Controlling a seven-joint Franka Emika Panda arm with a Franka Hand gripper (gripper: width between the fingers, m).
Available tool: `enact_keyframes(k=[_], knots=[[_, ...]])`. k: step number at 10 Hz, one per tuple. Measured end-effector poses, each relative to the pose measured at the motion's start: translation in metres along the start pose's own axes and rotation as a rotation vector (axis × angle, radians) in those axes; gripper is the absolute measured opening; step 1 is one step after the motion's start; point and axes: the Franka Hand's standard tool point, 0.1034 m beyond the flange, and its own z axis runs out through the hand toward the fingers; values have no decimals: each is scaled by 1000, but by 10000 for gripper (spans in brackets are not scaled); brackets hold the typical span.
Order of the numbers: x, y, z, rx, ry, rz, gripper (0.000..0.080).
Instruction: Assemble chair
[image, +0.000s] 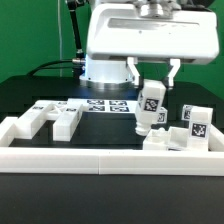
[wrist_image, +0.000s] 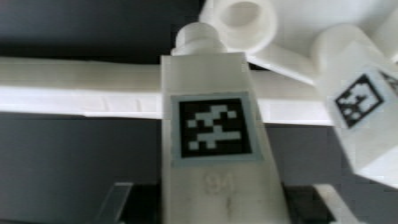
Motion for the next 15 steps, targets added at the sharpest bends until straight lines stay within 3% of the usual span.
enact_keyframes(k=[4,5,15], knots=[[2,-8,1,51,-2,23,294],[3,-22,1,61,-1,44,294],[-9,-23,8,56,5,22,294]])
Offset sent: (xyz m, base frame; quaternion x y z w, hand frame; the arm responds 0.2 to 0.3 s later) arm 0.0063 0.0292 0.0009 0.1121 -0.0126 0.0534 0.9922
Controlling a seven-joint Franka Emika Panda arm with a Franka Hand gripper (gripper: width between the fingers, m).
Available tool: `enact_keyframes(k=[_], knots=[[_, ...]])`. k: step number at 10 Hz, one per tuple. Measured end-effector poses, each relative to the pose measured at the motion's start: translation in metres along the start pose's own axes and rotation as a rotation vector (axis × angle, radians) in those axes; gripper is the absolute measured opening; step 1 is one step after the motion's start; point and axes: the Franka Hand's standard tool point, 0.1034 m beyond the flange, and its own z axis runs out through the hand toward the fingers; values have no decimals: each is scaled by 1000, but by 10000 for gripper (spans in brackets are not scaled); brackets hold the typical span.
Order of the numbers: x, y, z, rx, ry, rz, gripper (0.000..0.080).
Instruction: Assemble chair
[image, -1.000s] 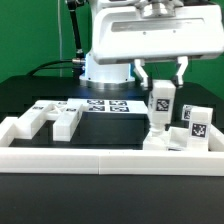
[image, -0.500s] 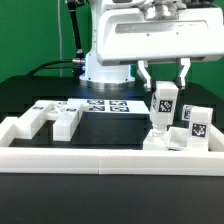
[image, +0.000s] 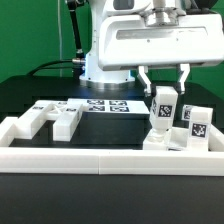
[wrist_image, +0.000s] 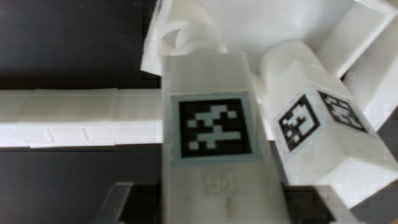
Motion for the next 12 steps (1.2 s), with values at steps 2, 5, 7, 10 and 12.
enact_keyframes(k=[2,5,7,10,12], knots=[[0,4,1,-3,-1,-7,294],[1,7,4,-4,-2,-10,294],[-3,5,7,-3,-9,-11,294],[-6,5,12,-5,-1,-12,294],[-9,5,11,-16,31,-16,294]])
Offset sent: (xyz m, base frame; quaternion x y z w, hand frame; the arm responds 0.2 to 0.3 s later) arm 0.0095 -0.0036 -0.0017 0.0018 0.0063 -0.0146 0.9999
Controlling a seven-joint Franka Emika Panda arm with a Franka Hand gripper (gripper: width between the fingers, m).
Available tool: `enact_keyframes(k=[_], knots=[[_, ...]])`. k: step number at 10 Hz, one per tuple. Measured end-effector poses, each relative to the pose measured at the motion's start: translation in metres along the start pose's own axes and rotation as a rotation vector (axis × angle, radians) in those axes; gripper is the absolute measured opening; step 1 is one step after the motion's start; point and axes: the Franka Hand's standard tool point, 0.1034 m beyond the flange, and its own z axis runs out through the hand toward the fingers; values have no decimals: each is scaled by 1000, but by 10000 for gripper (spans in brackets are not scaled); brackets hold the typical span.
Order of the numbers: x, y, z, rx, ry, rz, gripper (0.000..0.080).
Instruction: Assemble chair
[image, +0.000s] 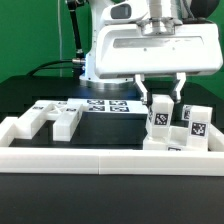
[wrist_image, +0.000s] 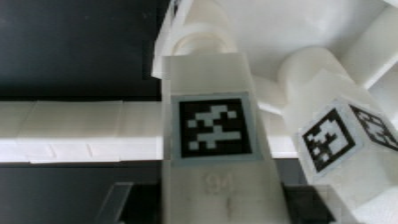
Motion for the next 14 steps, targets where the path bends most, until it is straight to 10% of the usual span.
enact_keyframes(k=[7,10,14], knots=[[-10,5,-2,-32,88,-5,294],[-11,4,-2,-32,85,-5,615],[-9,7,-5,-30,72,-5,648]])
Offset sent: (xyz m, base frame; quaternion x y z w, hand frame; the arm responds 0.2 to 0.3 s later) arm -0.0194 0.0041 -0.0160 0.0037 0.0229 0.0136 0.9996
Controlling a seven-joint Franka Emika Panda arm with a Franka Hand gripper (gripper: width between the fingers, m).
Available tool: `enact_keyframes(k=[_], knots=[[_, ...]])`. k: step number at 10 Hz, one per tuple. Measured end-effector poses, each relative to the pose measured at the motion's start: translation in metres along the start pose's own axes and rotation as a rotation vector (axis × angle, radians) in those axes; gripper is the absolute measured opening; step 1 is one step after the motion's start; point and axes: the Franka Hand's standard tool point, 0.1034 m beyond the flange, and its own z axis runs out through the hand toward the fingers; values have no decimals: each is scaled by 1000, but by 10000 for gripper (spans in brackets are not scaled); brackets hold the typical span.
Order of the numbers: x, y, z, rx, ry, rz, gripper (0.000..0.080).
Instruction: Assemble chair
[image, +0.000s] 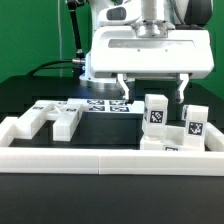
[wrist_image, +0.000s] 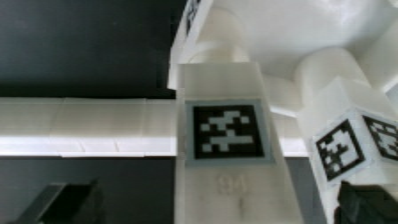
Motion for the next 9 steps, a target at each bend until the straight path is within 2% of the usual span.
enact_keyframes(k=[3,5,6,7,9], knots=[[15,-4,-10,16,-23,-2,649],[11,-5,-9,24,-51,-3,649],[8,-8,-6,39,-101,-1,649],[3,-9,-1,66,-203,5,649],[6,-7,2,93,-307,11,649]])
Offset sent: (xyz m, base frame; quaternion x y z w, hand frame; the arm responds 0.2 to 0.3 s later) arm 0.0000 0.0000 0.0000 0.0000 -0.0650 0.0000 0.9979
